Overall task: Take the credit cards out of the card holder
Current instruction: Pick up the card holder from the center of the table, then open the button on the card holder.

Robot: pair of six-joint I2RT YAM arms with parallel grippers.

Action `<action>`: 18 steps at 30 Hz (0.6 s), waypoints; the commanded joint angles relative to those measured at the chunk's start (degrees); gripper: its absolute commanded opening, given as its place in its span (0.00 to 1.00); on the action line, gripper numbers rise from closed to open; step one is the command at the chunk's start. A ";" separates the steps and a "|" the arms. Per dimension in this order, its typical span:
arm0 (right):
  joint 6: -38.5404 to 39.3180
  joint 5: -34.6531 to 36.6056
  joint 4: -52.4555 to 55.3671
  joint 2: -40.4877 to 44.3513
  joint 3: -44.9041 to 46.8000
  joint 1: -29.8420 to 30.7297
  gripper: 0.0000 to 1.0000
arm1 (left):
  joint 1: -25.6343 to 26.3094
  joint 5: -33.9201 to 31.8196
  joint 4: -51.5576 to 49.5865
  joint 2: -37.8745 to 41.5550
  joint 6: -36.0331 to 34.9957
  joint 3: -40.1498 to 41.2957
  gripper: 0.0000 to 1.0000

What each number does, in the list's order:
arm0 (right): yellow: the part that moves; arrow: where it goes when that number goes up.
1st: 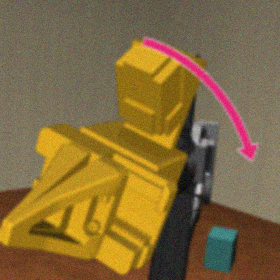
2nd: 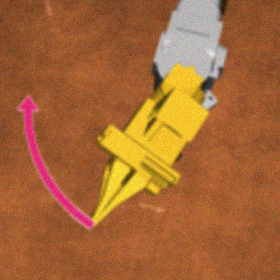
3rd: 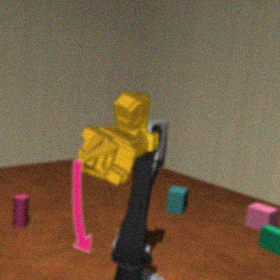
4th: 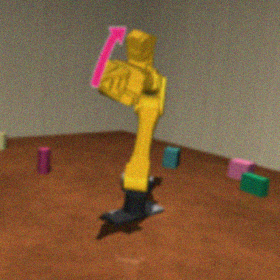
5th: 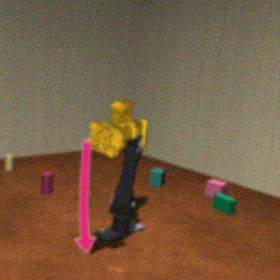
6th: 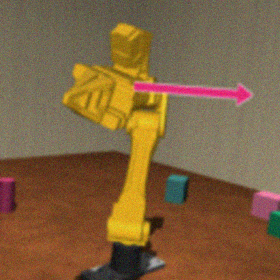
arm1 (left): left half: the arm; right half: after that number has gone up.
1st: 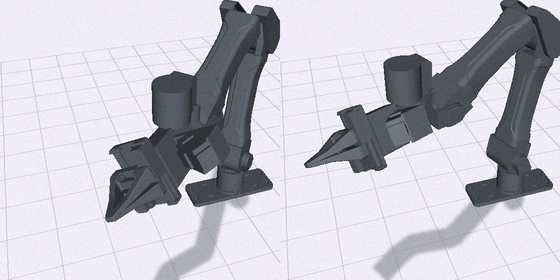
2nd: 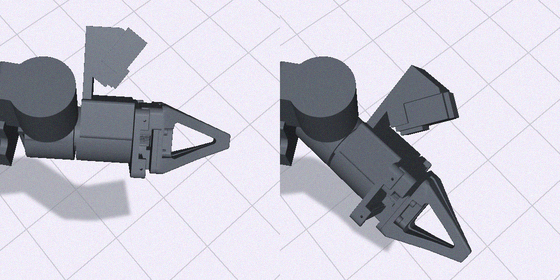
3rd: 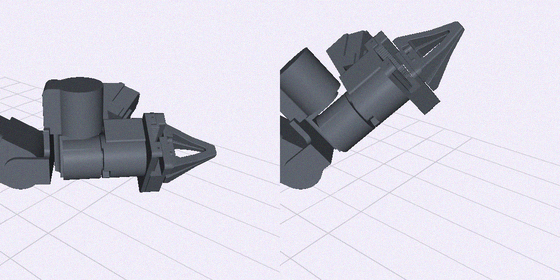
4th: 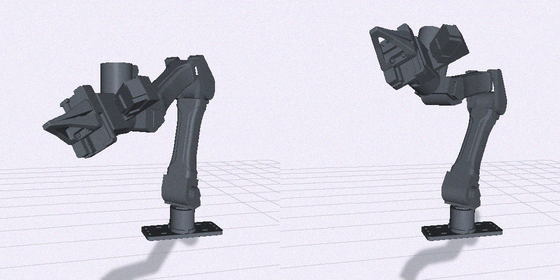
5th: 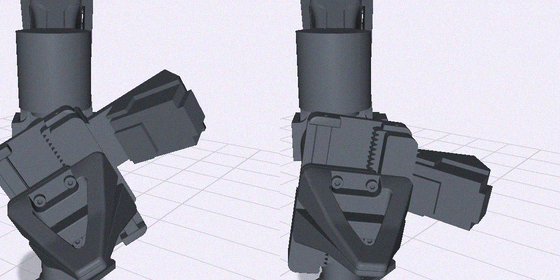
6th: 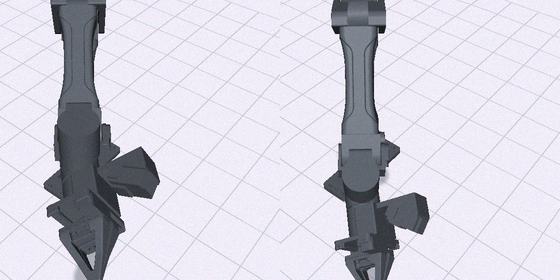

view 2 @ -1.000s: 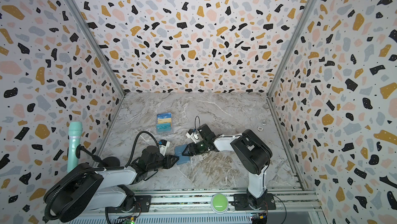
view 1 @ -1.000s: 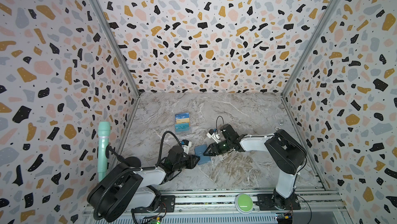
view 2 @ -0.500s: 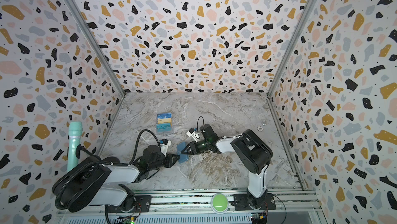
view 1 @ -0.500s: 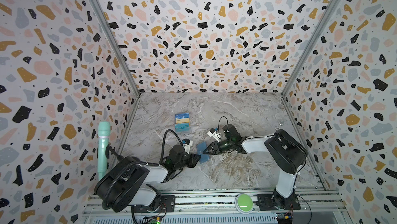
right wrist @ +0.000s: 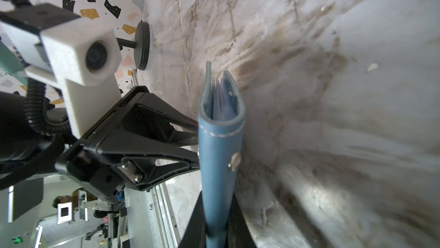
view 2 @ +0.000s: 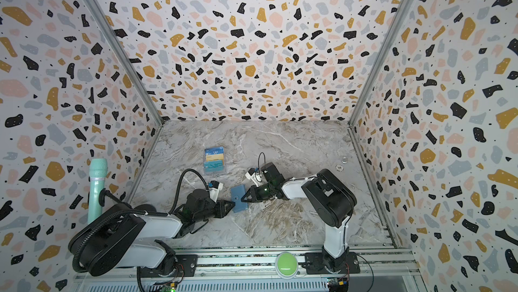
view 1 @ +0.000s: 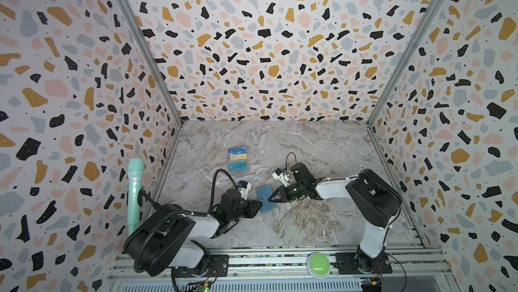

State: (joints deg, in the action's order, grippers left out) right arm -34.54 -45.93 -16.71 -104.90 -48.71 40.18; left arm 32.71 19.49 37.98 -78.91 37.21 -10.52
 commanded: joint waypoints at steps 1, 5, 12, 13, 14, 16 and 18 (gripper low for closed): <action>2.47 1.28 -1.27 7.75 0.71 -1.18 0.08 | 0.16 0.53 -2.35 3.98 1.64 -2.73 0.35; 6.09 6.01 0.57 14.33 1.99 -2.32 0.06 | 0.16 -0.53 -10.81 10.03 -0.49 -7.63 0.44; 8.82 17.89 1.69 21.41 3.37 0.21 0.00 | 0.36 -7.17 -20.78 15.28 -0.90 -17.63 0.45; 9.30 20.30 2.06 21.96 3.27 1.25 0.00 | 0.63 -7.65 -20.27 15.66 -0.20 -18.30 0.45; 9.69 23.32 2.58 22.42 2.97 2.34 0.00 | 1.06 -8.33 -19.45 15.96 0.66 -18.87 0.44; 10.12 27.08 3.11 23.16 2.61 3.91 0.00 | 2.02 -10.18 -19.31 16.25 1.37 -20.08 0.41; 9.81 29.82 3.01 23.89 2.48 4.93 0.00 | 2.66 -12.51 -20.94 16.12 1.21 -21.25 0.37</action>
State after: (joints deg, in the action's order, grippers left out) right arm -26.26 -23.57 -14.48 -83.37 -45.82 43.77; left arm 34.39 11.07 19.70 -63.22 37.80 -30.11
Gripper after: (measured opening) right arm 0.129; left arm 0.382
